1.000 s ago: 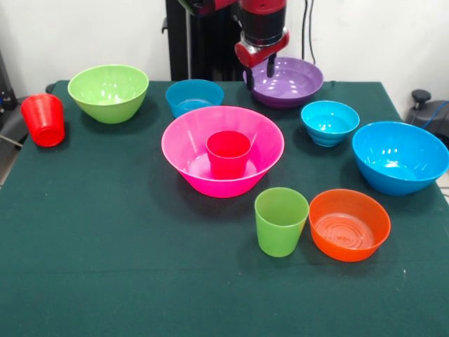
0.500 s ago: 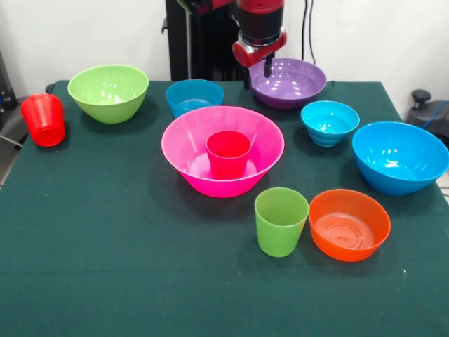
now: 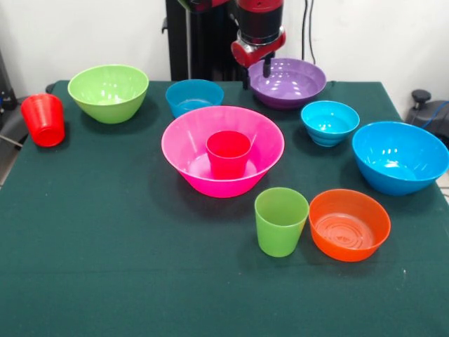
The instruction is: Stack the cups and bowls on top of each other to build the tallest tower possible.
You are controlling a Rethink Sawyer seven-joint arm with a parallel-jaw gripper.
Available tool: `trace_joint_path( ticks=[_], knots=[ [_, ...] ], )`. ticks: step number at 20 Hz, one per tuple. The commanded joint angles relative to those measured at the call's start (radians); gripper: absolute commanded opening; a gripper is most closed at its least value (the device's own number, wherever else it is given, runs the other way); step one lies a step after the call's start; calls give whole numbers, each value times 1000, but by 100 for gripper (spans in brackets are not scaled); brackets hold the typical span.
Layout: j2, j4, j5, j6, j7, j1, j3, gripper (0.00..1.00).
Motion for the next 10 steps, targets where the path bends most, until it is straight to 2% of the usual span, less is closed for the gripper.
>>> trace_joint_path(
  ticks=[1, 5, 10],
  knots=[
    [31, -80, -32, -15, -5, 7, 16, 100],
    [45, -98, -35, -12, -13, 6, 18, 100],
    [97, -139, -49, -18, -24, 4, 15, 100]
  ],
)
